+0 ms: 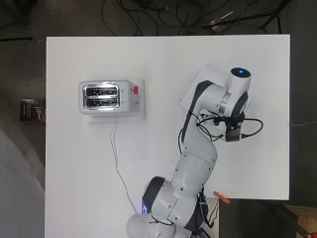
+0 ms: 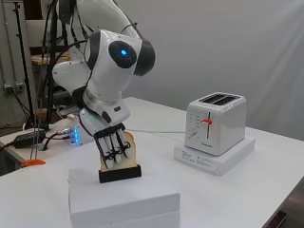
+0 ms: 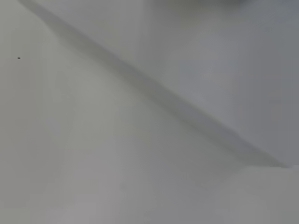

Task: Teleoperate dual arm-hand system to toast a bread

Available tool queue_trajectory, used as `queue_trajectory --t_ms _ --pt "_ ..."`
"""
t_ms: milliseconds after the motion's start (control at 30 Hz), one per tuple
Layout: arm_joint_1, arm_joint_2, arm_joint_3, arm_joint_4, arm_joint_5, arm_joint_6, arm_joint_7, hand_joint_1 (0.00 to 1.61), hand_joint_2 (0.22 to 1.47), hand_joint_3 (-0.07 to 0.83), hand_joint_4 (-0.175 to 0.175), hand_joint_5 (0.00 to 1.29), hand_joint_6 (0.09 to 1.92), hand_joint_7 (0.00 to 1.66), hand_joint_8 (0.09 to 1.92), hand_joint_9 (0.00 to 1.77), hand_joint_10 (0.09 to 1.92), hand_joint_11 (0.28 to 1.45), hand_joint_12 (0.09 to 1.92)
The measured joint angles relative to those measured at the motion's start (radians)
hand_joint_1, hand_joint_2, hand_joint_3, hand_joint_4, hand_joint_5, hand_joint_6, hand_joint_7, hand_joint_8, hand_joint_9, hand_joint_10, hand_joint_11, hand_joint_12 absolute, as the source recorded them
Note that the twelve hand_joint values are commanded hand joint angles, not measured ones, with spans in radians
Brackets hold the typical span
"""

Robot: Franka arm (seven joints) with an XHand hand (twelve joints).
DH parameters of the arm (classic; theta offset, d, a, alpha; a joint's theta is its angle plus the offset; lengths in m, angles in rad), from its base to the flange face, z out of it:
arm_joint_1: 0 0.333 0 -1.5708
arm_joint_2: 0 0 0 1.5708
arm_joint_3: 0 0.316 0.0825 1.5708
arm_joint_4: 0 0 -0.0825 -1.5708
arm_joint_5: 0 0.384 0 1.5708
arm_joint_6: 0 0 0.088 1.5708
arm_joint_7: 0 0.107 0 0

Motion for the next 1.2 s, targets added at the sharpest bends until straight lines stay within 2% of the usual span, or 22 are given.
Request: queue_trajectory --t_ms 33,67,100,133,267,433,467,533,567,633,700,733,767,800,833,900,933,1000,1033,1067,1167,1200 --pt "0.000 0.008 0.003 0.016 -0.006 -0.010 -0.002 0.71 1.04 -0.001 0.071 0.81 0.44 0.90 0.14 0.97 0.09 0.64 0.09" --pt "0.000 0.019 0.005 0.042 -0.009 -0.026 -0.003 0.96 1.08 -0.019 -0.028 0.83 0.75 1.04 0.39 1.20 0.09 0.70 0.30" --pt "-0.004 0.033 0.005 0.071 -0.004 -0.047 -0.002 1.10 1.11 -0.019 -0.096 0.81 0.97 1.10 0.60 1.32 0.09 0.70 0.54" --pt "-0.012 0.051 0.003 0.109 0.017 -0.078 0.001 1.17 1.13 -0.011 -0.135 0.78 1.12 1.11 0.73 1.38 0.10 0.67 0.69" --pt "-0.032 0.102 -0.003 0.229 0.128 -0.158 0.019 1.21 1.18 0.001 -0.147 0.68 1.35 1.03 0.99 1.40 0.09 0.63 0.87" --pt "-0.031 0.100 -0.001 0.203 0.102 -0.131 0.054 1.21 1.22 0.001 -0.172 0.62 1.36 0.97 1.16 1.40 0.09 0.62 0.86" --pt "-0.032 0.081 0.000 0.180 0.094 -0.098 0.051 1.21 1.23 0.001 -0.174 0.61 1.36 0.95 1.20 1.40 0.09 0.62 0.87" --pt "-0.033 0.026 0.005 0.136 0.103 -0.023 0.040 0.95 1.29 0.001 0.042 0.61 1.47 1.03 0.68 1.37 0.09 0.62 0.76" --pt "-0.032 -0.011 0.010 0.112 0.113 0.014 0.037 0.88 1.31 0.001 0.107 0.61 1.50 1.10 0.43 1.35 0.09 0.64 0.65" --pt "-0.029 -0.087 0.022 0.059 0.129 0.070 0.036 0.83 1.32 0.000 0.159 0.61 1.52 1.15 0.16 1.34 0.09 0.67 0.52" --pt "-0.025 -0.148 0.039 0.022 0.134 0.098 0.044 0.81 1.33 0.000 0.168 0.60 1.54 1.16 0.09 1.34 0.09 0.70 0.44" --pt "-0.022 -0.164 0.050 0.015 0.134 0.106 0.048 0.95 1.30 -0.001 0.044 0.59 1.50 1.08 0.45 1.35 0.09 0.71 0.40" --pt "-0.020 -0.173 0.061 0.016 0.134 0.111 0.052 1.06 1.28 0.002 -0.055 0.57 1.47 1.00 0.82 1.36 0.09 0.72 0.38" --pt "-0.018 -0.177 0.068 0.021 0.136 0.117 0.053 1.12 1.27 0.001 -0.114 0.55 1.46 0.94 1.06 1.37 0.09 0.73 0.37" --pt "-0.016 -0.178 0.077 0.030 0.143 0.127 0.051 1.15 1.27 0.001 -0.146 0.54 1.46 0.91 1.19 1.37 0.09 0.74 0.36" --pt "-0.011 -0.189 0.096 0.038 0.165 0.161 0.034 1.18 1.26 -0.001 -0.170 0.55 1.44 0.91 1.25 1.39 0.09 0.75 0.36" --pt "-0.007 -0.203 0.111 0.027 0.169 0.184 0.023 1.19 1.25 -0.002 -0.173 0.56 1.44 0.92 1.22 1.39 0.09 0.75 0.36" --pt "0.004 -0.236 0.150 -0.015 0.175 0.227 0.001 0.96 1.29 0.000 0.042 0.61 1.48 1.04 0.63 1.37 0.09 0.74 0.35" --pt "0.011 -0.252 0.178 -0.041 0.175 0.244 -0.012 0.90 1.29 0.001 0.107 0.63 1.47 1.12 0.39 1.36 0.09 0.74 0.32" --pt "0.019 -0.267 0.216 -0.072 0.176 0.259 -0.029 0.87 1.29 0.002 0.142 0.65 1.46 1.18 0.22 1.36 0.09 0.74 0.29" --pt "0.042 -0.281 0.318 -0.106 0.176 0.299 -0.052 0.88 1.27 -0.002 0.173 0.70 1.39 1.29 0.09 1.40 0.09 0.78 0.21" --pt "0.050 -0.286 0.352 -0.106 0.176 0.315 -0.052 1.01 1.22 -0.003 0.048 0.72 1.32 1.24 0.33 1.41 0.09 0.78 0.20"
